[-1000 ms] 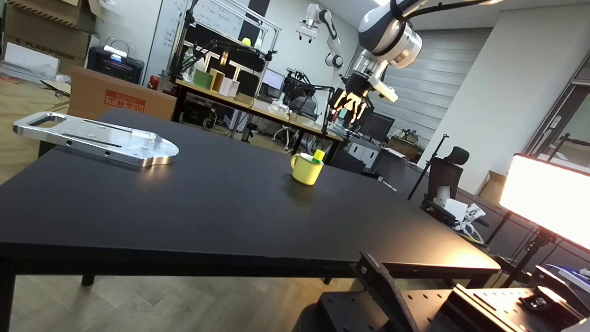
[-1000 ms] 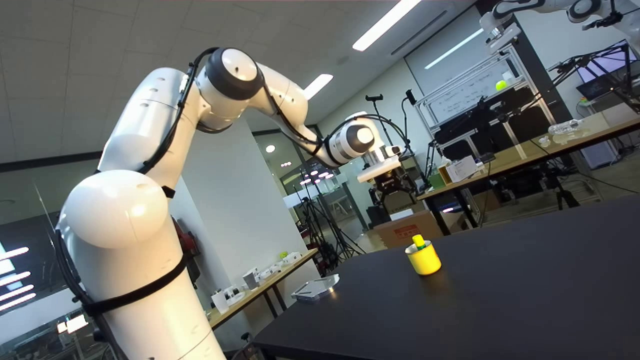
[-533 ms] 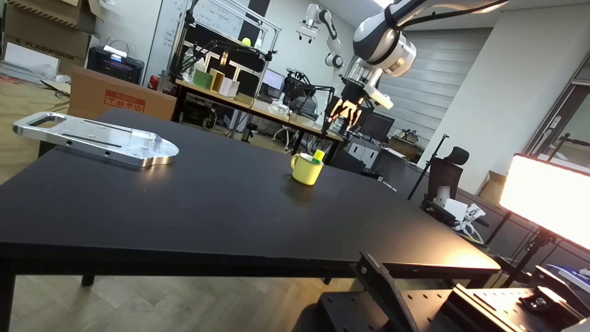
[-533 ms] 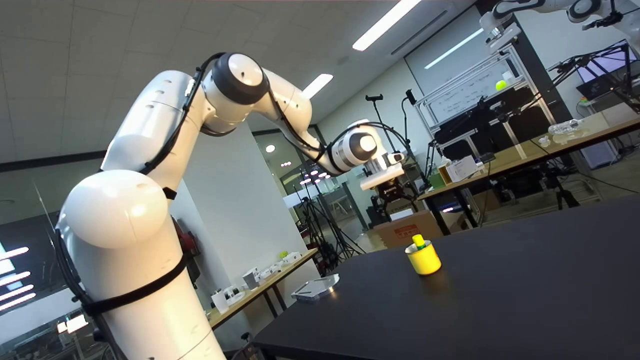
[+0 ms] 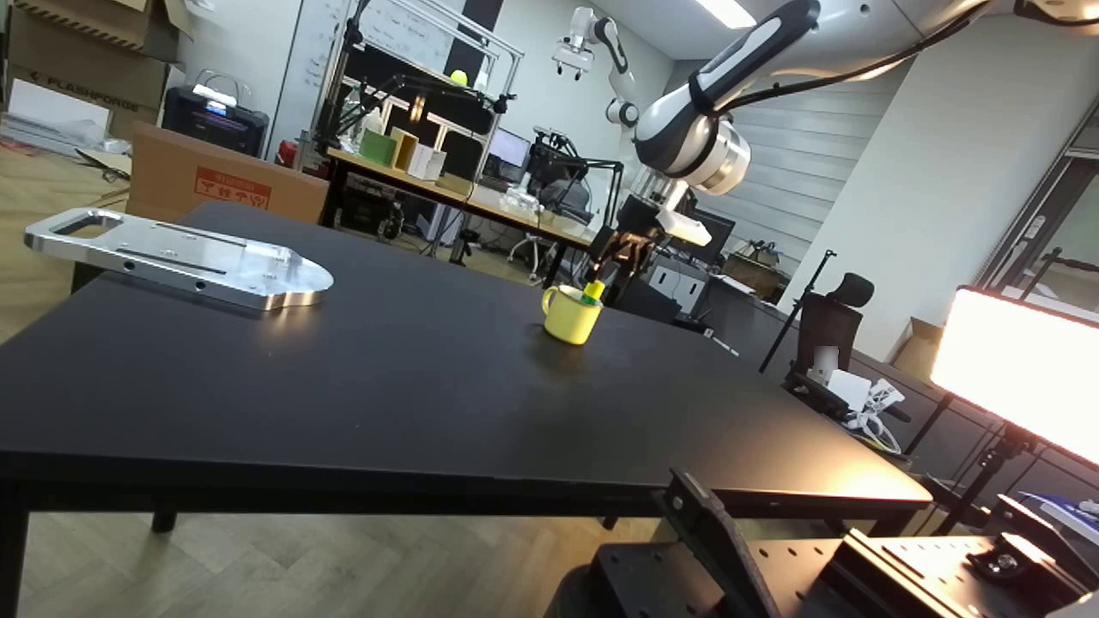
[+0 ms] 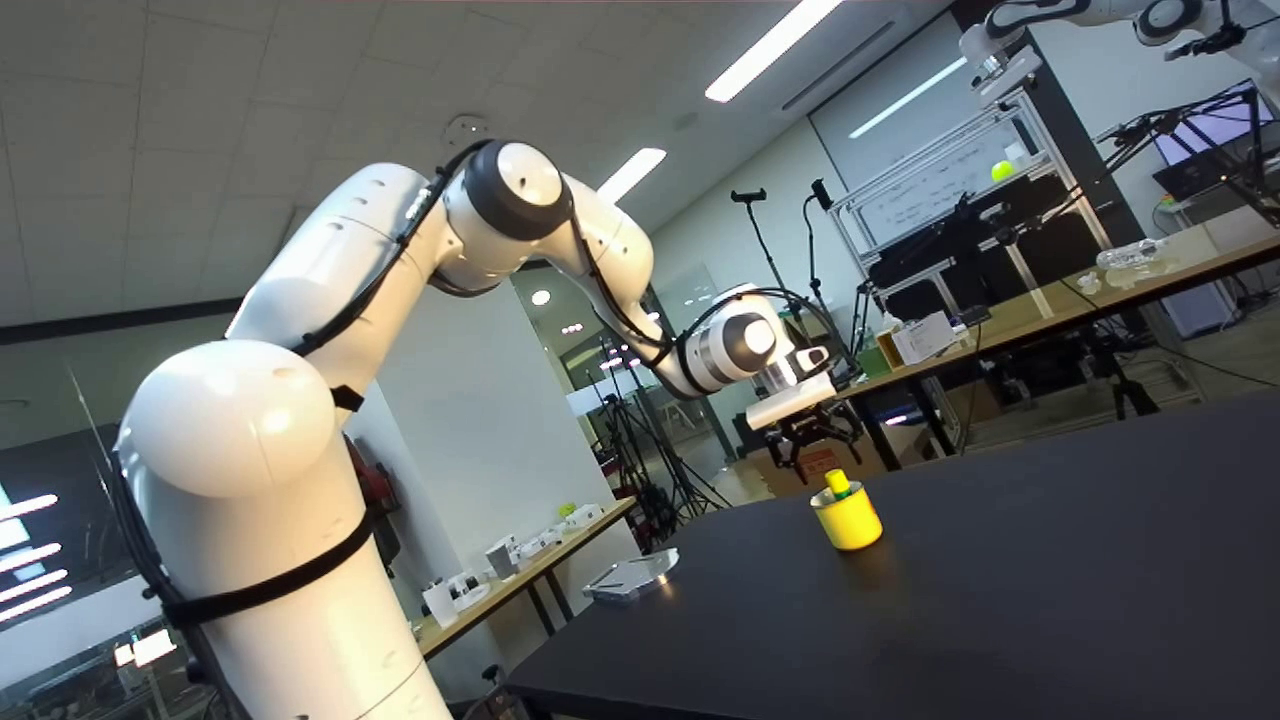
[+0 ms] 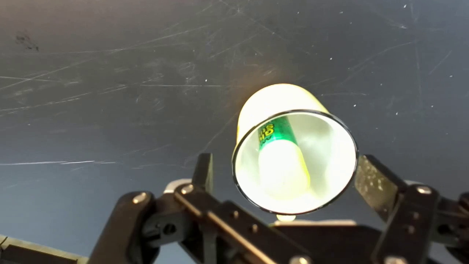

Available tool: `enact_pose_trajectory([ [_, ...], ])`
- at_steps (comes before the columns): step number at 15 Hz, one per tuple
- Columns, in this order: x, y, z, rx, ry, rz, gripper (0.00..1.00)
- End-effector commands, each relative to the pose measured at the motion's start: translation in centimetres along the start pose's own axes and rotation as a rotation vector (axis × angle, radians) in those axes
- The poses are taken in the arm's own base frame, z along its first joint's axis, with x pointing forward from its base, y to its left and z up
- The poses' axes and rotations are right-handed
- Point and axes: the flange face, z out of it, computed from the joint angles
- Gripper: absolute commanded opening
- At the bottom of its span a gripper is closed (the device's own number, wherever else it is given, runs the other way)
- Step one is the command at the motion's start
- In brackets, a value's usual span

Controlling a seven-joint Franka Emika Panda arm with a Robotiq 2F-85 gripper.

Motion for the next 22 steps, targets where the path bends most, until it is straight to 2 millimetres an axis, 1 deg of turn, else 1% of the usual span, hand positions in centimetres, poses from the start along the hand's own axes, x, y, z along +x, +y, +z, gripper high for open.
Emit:
enact_pose_trajectory([
  [1,0.5,0.5,0.7,-0.003,0.047,0.003,0.75],
  [5,0.7,-0.2,1.3,0.015,0.088,0.013,0.46],
  [8,0.9,-0.9,1.4,0.031,0.107,0.012,0.27],
  [10,1.2,-1.2,0.4,0.035,0.109,0.010,0.12],
  [11,1.3,-1.3,-0.3,0.033,0.104,0.009,0.09],
  [14,1.9,-1.1,-4.1,0.034,0.116,0.010,0.09],
  [18,2.8,-1.1,-10.7,0.032,0.094,-0.004,0.09],
  [20,3.1,-2.2,-13.6,0.072,0.041,-0.037,0.09],
  [21,3.1,-2.9,-14.8,0.085,0.021,-0.059,0.09],
  [22,3.1,-4.0,-15.7,0.096,0.003,-0.086,0.09],
])
